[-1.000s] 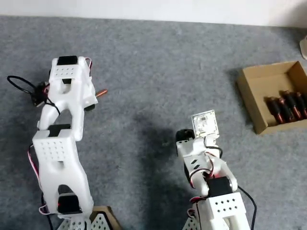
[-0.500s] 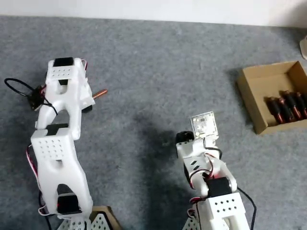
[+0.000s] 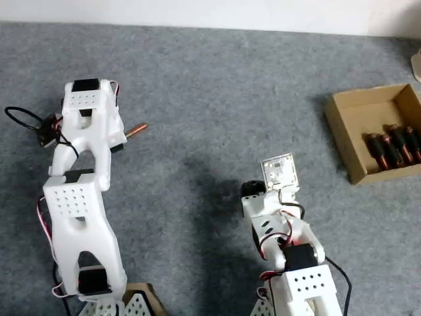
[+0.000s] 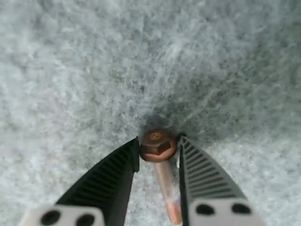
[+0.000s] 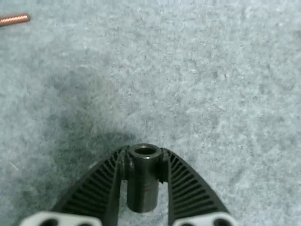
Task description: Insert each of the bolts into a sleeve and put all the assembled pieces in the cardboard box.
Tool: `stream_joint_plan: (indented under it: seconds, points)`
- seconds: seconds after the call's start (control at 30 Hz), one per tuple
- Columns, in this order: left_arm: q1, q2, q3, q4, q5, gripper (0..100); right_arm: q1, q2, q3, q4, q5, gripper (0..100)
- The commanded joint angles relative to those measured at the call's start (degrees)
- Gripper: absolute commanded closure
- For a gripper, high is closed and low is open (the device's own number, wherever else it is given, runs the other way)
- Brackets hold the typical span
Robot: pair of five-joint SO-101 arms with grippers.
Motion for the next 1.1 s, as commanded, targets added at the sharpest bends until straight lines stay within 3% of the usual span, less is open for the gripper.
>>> stream_joint_plan:
  seconds: [0.0, 0.2, 0.73, 0.9, 1.07]
  points:
    - [0.4, 0.22, -0.04, 0.53, -0.97, 90, -0.4, -1.01, -0.75, -1.54, 0.7, 99.3]
    - [-0.04, 0.22, 0.04, 0.88, -1.05, 100, -0.4, -1.01, -0.75, -1.54, 0.79, 99.3]
    - [0.4, 0.22, 0.04, 0.09, -0.7, 98, -0.4, -1.01, -0.75, -1.54, 2.37, 99.3]
    - [0.75, 0.22, 0.04, 0.09, -0.09, 90, -0.4, -1.01, -0.66, -1.54, 2.37, 99.3]
    - [1.8, 0.22, 0.04, 0.09, 3.69, 90, -0.4, -1.01, -0.66, -1.54, 2.37, 99.3]
